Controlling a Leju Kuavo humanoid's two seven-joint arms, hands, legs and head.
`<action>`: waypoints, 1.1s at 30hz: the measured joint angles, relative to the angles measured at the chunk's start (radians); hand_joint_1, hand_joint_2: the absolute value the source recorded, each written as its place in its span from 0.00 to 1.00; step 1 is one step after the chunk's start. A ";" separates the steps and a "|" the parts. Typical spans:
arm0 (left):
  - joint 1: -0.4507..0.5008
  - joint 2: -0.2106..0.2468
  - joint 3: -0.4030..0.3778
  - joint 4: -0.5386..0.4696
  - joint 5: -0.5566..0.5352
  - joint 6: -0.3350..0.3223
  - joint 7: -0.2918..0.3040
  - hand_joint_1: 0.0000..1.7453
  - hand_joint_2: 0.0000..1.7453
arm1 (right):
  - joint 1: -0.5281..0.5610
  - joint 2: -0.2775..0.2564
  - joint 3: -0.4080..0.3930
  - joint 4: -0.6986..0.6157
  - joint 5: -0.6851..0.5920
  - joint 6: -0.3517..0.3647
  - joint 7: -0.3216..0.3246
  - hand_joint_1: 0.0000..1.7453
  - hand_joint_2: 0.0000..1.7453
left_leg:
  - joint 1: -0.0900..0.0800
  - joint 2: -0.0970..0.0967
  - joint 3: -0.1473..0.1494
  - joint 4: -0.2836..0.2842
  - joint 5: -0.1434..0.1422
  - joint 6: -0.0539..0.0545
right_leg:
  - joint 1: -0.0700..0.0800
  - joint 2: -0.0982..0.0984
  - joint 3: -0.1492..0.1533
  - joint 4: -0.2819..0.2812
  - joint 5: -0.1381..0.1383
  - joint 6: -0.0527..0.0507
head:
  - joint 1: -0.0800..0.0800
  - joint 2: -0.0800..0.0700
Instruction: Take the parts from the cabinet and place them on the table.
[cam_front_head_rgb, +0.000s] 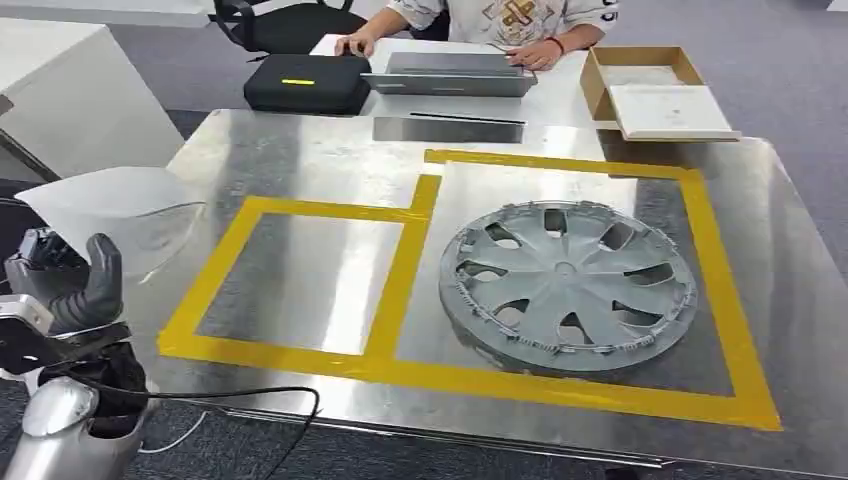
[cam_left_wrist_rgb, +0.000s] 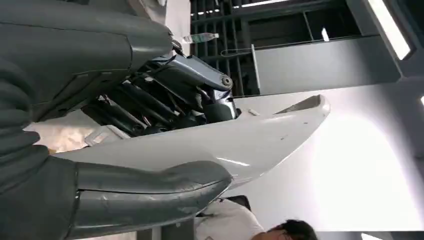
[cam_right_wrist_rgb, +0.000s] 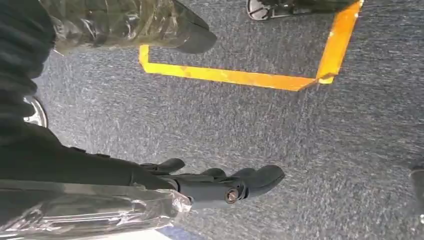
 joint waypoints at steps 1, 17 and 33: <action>-0.001 0.000 0.006 0.004 0.006 -0.009 0.002 1.00 1.00 | -0.001 0.000 0.000 0.000 0.000 0.000 0.000 0.00 1.00 | 0.000 0.000 -0.002 -0.005 -0.006 0.004 | -0.001 -0.001 -0.006 0.000 0.001 0.004 | 0.001 0.000; -0.061 0.002 0.051 0.182 0.022 -0.261 0.003 1.00 1.00 | -0.018 -0.005 0.022 0.000 0.023 0.033 0.003 0.00 1.00 | 0.000 -0.001 -0.002 -0.011 -0.001 0.013 | 0.001 -0.002 -0.017 0.000 0.010 0.012 | 0.005 0.000; -0.146 0.001 0.007 0.379 -0.153 -0.359 -0.030 1.00 1.00 | -0.030 -0.011 0.060 -0.003 0.027 0.061 0.016 0.00 1.00 | -0.004 0.000 -0.002 -0.012 -0.005 0.012 | 0.001 0.000 -0.017 -0.008 0.017 0.006 | 0.001 0.000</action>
